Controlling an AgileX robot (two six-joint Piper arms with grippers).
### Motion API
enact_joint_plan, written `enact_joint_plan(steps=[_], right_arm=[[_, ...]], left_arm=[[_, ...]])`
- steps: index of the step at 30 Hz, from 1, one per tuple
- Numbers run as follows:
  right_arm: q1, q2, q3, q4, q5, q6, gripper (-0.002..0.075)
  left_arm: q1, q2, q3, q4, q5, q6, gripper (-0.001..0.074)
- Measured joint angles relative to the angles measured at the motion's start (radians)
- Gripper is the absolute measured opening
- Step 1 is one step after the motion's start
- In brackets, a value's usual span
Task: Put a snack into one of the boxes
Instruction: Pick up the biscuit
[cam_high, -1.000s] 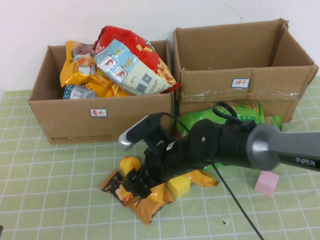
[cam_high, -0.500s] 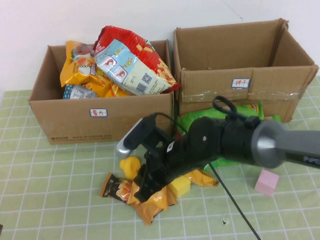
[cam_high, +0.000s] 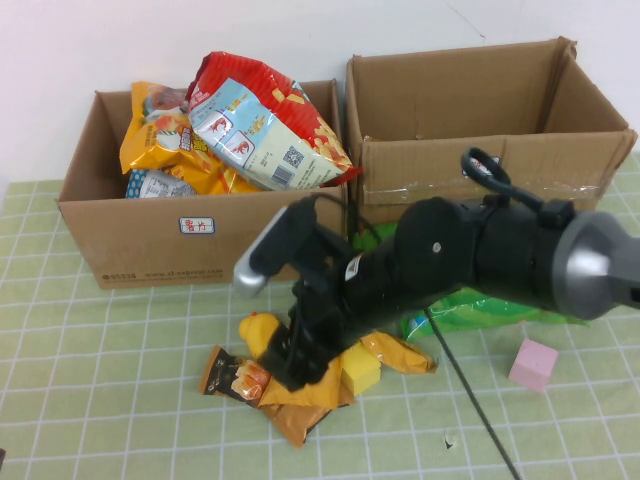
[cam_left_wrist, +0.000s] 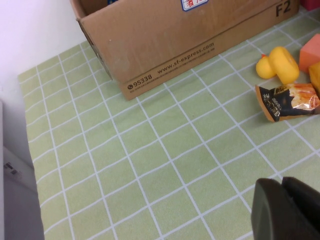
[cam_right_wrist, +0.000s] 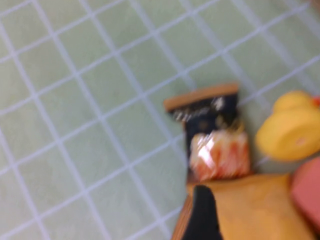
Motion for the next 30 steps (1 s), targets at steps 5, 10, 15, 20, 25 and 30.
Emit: enact_joint_plan(steps=[5, 10, 15, 20, 25, 30], right_arm=[[-0.001, 0.07, 0.0, -0.058, 0.034, -0.031, 0.051], [-0.001, 0.128, -0.004, -0.085, -0.002, -0.04, 0.0511], [-0.001, 0.143, -0.006, -0.085, -0.024, -0.045, 0.0498], [-0.001, 0.143, -0.006, -0.085, -0.029, -0.047, 0.0346], [-0.001, 0.13, -0.006, -0.085, -0.025, -0.047, 0.0281], [-0.001, 0.076, 0.0, -0.091, -0.005, -0.047, 0.0243]], left_arm=[[0.0, 0.0, 0.0, 0.0, 0.0, 0.0, -0.0001], [0.0, 0.0, 0.0, 0.0, 0.0, 0.0, -0.0001], [0.0, 0.0, 0.0, 0.0, 0.0, 0.0, -0.0001], [0.0, 0.0, 0.0, 0.0, 0.0, 0.0, -0.0001], [0.0, 0.0, 0.0, 0.0, 0.0, 0.0, -0.0001], [0.0, 0.0, 0.0, 0.0, 0.0, 0.0, -0.0001]])
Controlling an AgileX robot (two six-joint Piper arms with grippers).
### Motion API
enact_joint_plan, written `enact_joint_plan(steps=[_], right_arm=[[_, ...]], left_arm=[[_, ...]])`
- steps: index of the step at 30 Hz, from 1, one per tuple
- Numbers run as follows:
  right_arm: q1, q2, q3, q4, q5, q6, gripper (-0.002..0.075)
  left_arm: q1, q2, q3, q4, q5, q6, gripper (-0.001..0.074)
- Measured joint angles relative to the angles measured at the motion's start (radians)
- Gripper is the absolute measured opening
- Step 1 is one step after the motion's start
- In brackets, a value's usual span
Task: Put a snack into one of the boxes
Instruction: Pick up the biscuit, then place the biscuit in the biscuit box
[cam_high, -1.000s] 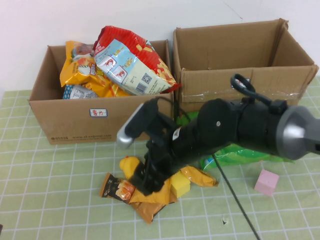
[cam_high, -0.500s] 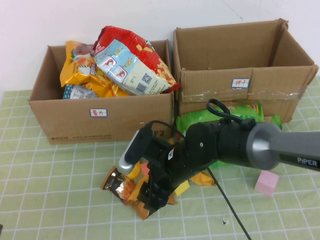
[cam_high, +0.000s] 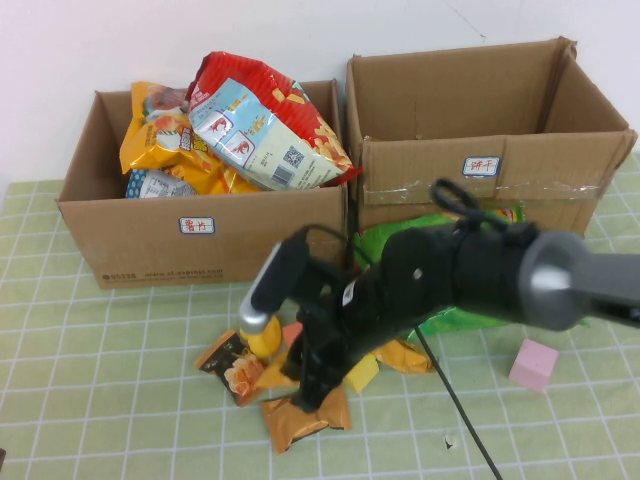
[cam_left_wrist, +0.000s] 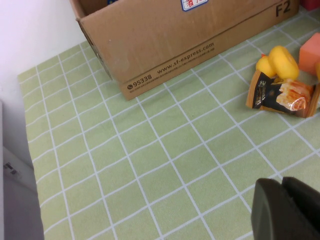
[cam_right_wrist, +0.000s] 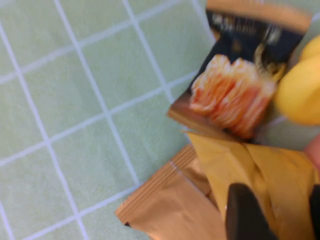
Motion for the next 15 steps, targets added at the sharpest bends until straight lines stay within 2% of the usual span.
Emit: enact_joint_plan(steps=[8, 12, 15], right_arm=[[0.0, -0.214, 0.004, -0.058, -0.05, 0.0, 0.023], [-0.021, -0.325, 0.004, -0.108, -0.21, 0.0, 0.023], [-0.08, -0.357, 0.004, -0.098, -0.406, 0.006, 0.0229]], left_arm=[[0.0, 0.0, 0.0, 0.0, 0.0, 0.0, -0.0001], [0.0, 0.0, 0.0, 0.0, 0.0, 0.0, -0.0001], [0.0, 0.0, 0.0, 0.0, 0.0, 0.0, -0.0001]])
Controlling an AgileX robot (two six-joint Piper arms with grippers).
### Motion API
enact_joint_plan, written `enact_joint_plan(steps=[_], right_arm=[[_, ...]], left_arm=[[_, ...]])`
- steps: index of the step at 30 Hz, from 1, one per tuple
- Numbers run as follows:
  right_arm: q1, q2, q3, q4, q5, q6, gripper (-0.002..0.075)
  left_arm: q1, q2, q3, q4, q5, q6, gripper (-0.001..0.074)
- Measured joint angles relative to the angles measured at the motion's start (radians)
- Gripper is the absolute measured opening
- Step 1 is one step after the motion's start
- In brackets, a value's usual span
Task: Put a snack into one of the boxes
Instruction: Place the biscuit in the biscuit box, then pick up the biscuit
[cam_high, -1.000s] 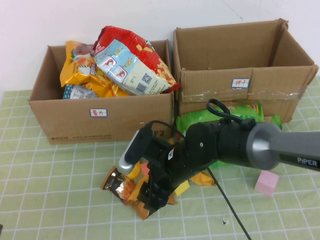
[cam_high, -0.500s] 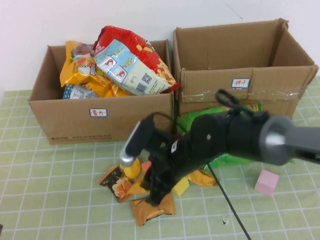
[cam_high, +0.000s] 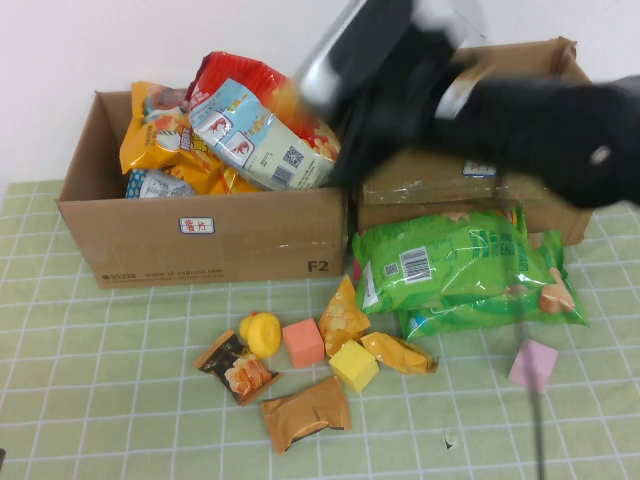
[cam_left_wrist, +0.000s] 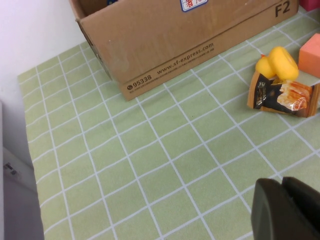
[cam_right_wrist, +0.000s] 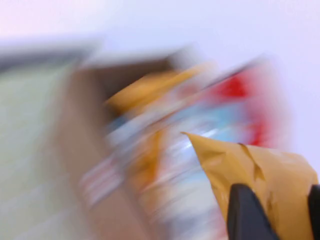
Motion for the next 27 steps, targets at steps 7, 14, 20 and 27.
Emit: enact_joint_plan(steps=[7, 14, 20, 27], right_arm=[[-0.165, 0.051, -0.002, 0.367, -0.493, 0.087, 0.0228], [-0.256, 0.197, -0.1, 0.821, -0.391, 0.078, 0.0321], [-0.312, 0.263, -0.251, 1.295, -0.228, -0.259, 0.041], [-0.311, 0.202, -0.288, 1.411, 0.115, -0.565, 0.0386]], left_arm=[[0.0, 0.0, 0.0, 0.0, 0.0, 0.0, -0.0001], [0.0, 0.0, 0.0, 0.0, 0.0, 0.0, -0.0001], [0.0, 0.0, 0.0, 0.0, 0.0, 0.0, -0.0001], [0.0, 0.0, 0.0, 0.0, 0.0, 0.0, -0.0001]])
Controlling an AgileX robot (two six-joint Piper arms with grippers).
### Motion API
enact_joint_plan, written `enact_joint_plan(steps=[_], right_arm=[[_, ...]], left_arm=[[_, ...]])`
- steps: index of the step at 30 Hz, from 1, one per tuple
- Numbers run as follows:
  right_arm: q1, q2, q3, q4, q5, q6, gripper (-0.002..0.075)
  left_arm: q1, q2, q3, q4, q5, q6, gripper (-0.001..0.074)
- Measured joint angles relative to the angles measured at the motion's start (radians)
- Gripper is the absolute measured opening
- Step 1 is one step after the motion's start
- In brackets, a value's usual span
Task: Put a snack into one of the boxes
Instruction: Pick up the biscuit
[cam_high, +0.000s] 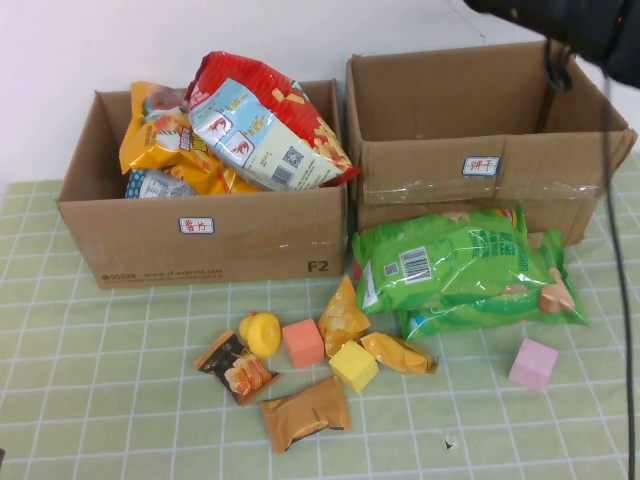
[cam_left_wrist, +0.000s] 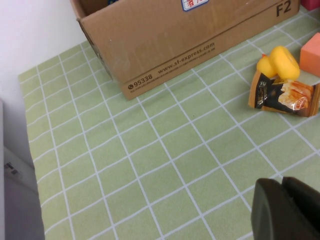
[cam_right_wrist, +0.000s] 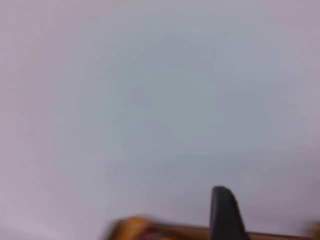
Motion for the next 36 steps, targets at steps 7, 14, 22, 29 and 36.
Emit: enact_joint_plan(steps=[7, 14, 22, 29, 36], right_arm=[[0.041, -0.074, -0.011, -0.477, 0.607, 0.293, 0.033], [0.082, -0.068, 0.076, -1.19, 0.704, 0.789, 0.032], [0.146, -0.068, 0.283, -1.206, 0.582, 0.693, 0.032], [0.322, -0.065, 0.413, -1.116, 0.386, 0.454, 0.032], [0.411, 0.018, 0.448, -1.066, 0.287, 0.549, 0.032]], left_arm=[[0.0, 0.0, 0.0, 0.002, 0.0, 0.0, -0.0001], [0.0, -0.001, 0.0, -0.001, 0.0, 0.0, -0.0001], [0.0, -0.001, 0.0, -0.003, 0.0, 0.0, -0.0001], [0.0, -0.001, 0.0, -0.019, 0.0, -0.002, -0.0001], [0.0, -0.001, 0.0, -0.023, 0.0, -0.017, -0.0001]])
